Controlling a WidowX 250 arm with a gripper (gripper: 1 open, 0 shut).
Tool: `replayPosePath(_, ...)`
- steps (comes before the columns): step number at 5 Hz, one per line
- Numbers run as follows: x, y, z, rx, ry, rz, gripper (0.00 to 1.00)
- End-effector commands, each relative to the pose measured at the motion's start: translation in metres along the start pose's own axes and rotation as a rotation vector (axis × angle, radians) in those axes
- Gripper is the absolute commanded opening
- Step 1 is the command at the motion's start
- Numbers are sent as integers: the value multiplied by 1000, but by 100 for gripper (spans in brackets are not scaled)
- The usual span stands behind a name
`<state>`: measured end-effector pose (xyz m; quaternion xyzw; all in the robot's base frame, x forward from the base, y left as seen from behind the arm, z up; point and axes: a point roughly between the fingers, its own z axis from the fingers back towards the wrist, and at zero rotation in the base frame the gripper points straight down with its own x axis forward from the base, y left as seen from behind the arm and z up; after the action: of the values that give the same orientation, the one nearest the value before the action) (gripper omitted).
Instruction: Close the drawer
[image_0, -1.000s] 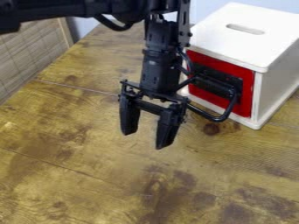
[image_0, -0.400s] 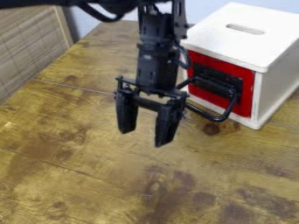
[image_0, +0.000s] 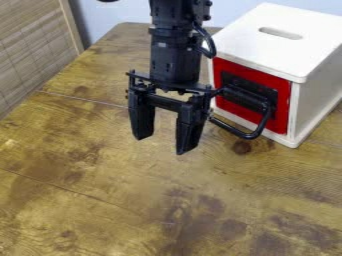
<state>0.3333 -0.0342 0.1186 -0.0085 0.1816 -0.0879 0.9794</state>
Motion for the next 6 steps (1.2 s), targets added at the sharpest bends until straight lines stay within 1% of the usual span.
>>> replayPosePath(1,-14,9,35,2,-143,21,100)
replayPosePath(2,-18,9,42,-1,-180,18,100)
replayPosePath(3,-20,8,44,-8,-200,12,100)
replayPosePath(5,-22,5,46,-17,-219,2,100)
replayPosePath(6,-21,4,44,-21,-226,3,100)
